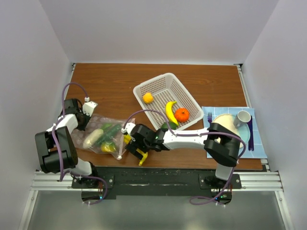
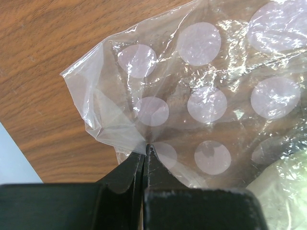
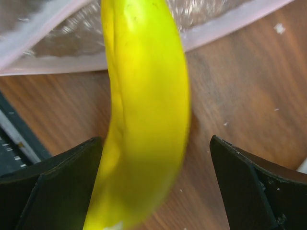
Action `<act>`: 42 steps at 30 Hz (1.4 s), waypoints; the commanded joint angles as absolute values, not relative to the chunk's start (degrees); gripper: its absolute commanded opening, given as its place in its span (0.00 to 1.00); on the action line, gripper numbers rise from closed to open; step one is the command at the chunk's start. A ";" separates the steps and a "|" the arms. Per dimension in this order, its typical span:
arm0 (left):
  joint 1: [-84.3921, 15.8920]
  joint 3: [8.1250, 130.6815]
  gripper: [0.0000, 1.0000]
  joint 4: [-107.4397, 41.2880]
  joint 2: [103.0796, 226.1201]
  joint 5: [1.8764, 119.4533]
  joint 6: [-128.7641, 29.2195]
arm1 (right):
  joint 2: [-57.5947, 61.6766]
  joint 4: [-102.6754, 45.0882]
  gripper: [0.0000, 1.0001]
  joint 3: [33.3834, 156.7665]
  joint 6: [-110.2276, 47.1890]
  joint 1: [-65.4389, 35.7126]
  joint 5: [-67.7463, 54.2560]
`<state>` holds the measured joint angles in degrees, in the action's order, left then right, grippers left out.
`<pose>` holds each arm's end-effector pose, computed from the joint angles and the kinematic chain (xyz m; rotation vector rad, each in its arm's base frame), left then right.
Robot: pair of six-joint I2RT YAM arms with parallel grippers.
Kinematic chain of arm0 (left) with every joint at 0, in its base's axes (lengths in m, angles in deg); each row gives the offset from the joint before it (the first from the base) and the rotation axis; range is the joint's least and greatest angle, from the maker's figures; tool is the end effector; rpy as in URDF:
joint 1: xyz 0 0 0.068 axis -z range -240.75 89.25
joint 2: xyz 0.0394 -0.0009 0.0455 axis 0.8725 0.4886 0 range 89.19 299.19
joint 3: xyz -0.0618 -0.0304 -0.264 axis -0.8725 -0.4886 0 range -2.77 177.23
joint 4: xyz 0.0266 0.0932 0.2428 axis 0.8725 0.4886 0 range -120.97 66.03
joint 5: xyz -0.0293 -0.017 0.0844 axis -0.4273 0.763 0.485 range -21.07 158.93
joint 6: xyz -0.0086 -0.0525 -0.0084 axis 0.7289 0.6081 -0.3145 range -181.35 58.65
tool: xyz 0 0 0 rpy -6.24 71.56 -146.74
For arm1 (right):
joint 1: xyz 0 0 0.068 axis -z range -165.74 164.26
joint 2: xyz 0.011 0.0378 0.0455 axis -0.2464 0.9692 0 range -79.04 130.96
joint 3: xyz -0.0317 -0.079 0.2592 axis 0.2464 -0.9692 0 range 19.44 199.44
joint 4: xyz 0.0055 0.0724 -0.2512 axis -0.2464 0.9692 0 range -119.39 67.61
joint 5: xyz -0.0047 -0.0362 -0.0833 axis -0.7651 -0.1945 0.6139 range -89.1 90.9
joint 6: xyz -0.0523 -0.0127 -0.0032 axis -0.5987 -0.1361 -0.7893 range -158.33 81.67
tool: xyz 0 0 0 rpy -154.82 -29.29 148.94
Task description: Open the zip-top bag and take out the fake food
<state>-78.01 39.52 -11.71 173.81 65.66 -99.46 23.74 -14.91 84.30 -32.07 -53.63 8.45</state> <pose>0.2573 0.0779 0.1594 0.5013 2.6186 0.2463 0.1455 0.3459 0.1811 -1.2397 2.1888 0.3837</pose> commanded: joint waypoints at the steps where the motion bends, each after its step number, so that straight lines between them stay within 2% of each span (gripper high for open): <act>1: -78.42 39.68 0.00 -11.55 171.81 63.83 -98.79 | 26.08 -18.31 0.99 80.54 -28.84 -53.59 8.02; 6: -78.41 40.04 0.00 -11.29 171.64 63.21 -98.53 | 26.25 -19.02 0.97 79.12 -28.40 -53.68 7.14; 9: -78.42 40.04 0.00 -11.37 171.55 63.30 -98.44 | 23.63 -18.32 0.82 79.47 -28.40 -53.68 8.27; 10: -78.42 40.04 0.00 -11.46 171.63 63.30 -98.53 | 22.57 -17.97 0.66 80.34 -28.58 -53.59 8.89; 12: -78.42 39.95 0.00 -11.55 171.55 63.39 -98.53 | 18.88 -16.30 0.41 81.66 -29.28 -53.59 10.47; 13: -78.42 39.95 0.00 -11.46 171.46 63.48 -98.53 | 17.83 -15.51 0.06 83.49 -29.54 -53.59 11.35; 14: -78.42 39.95 0.00 -11.37 171.46 63.39 -98.44 | 15.81 -14.63 0.00 84.64 -29.89 -53.59 13.97; 17: -78.33 40.04 0.00 -11.29 171.20 63.39 -98.18 | 13.87 -11.64 0.00 90.00 -32.35 -53.50 17.06; 21: -78.33 40.12 0.00 -11.02 170.76 63.21 -98.00 | 11.50 -9.26 0.00 97.21 -37.44 -51.06 26.53; 23: -78.33 40.47 0.00 -10.32 170.49 63.30 -97.83 | 11.14 -9.26 0.00 100.12 -37.46 -47.72 27.26; 28: -78.50 44.42 0.00 -6.02 169.70 61.46 -96.86 | 12.01 -8.04 0.03 100.13 -30.78 -32.07 30.24; 29: -78.42 46.87 0.00 -3.57 169.70 59.54 -96.08 | 12.45 -7.94 0.07 99.69 -30.78 -30.66 30.77; 30: -78.50 48.28 0.00 -2.25 169.79 58.48 -95.63 | 13.06 -8.12 0.22 99.16 -31.56 -29.26 31.47; 31: -78.50 49.69 0.00 -0.84 169.79 57.08 -95.19 | 14.37 -8.12 0.31 98.37 -32.00 -28.98 32.35; 32: -78.42 51.10 0.00 1.61 169.88 54.62 -94.32 | 15.26 -7.77 0.46 98.28 -32.18 -28.80 34.54; 33: -78.50 53.81 0.00 2.77 169.88 53.38 -93.79 | 16.05 -6.20 0.87 98.45 -31.66 -28.72 36.47; 34: -78.42 55.05 0.00 3.73 170.14 52.15 -93.26 | 16.67 -5.40 0.97 99.15 -30.96 -28.80 38.32; 38: -78.42 60.15 0.00 7.34 170.23 48.71 -91.24 | 15.80 -4.69 0.99 99.07 -29.64 -28.80 43.51; 42: -78.50 61.22 0.25 7.70 169.62 51.78 -90.88 | 11.32 -4.34 0.99 98.20 -29.72 -29.24 40.91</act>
<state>-78.01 58.86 4.64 171.58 52.35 -92.95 18.13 -4.09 98.36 -31.31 -29.00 39.00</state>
